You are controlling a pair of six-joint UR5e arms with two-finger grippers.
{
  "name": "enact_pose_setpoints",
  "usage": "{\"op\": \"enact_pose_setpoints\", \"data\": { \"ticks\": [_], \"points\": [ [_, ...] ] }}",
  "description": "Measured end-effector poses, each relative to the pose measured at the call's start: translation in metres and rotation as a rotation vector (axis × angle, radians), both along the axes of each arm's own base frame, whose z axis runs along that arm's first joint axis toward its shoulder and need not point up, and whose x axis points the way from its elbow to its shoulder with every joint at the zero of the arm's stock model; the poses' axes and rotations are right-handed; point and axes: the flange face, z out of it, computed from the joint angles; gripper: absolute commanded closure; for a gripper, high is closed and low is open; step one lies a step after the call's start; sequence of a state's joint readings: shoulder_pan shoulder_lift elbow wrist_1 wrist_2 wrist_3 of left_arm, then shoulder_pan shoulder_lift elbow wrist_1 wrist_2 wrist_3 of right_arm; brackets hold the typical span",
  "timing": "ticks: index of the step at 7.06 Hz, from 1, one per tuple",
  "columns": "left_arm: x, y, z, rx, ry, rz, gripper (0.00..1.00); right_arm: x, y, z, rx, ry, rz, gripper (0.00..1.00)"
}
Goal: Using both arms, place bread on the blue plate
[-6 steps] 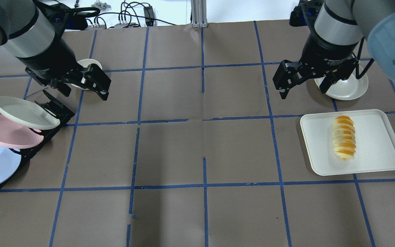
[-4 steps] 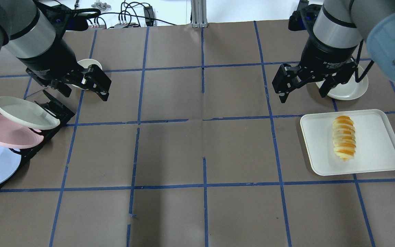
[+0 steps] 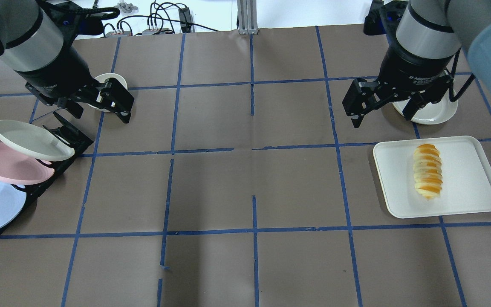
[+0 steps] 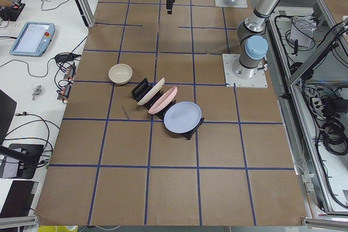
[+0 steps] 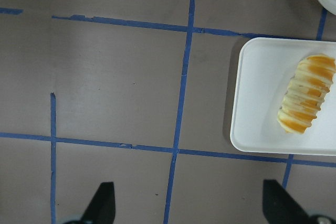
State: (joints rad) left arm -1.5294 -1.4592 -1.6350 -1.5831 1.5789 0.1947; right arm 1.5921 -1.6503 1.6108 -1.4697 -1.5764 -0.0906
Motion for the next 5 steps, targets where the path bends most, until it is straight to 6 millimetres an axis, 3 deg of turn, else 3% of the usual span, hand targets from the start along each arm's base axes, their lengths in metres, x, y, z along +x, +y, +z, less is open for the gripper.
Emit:
{"op": "enact_pose_setpoints", "data": {
  "ticks": [2, 3, 4, 5],
  "points": [
    [0.012, -0.005, -0.018, 0.037, -0.021, 0.009, 0.0, -0.001, -0.001, 0.0, -0.005, -0.007, 0.0, 0.0],
    [0.035, -0.009, -0.028, 0.047, -0.022, 0.007, 0.0, -0.005, -0.003, -0.003, -0.001, -0.012, 0.006, 0.0],
    [0.082, -0.012, -0.031, 0.051, -0.018, 0.025, 0.0, -0.016, -0.007, -0.008, 0.008, -0.013, 0.017, 0.0],
    [0.143, -0.01, -0.031, 0.051, -0.008, 0.104, 0.0, -0.039, -0.015, -0.017, 0.026, -0.018, 0.006, 0.0]
  ]
}}
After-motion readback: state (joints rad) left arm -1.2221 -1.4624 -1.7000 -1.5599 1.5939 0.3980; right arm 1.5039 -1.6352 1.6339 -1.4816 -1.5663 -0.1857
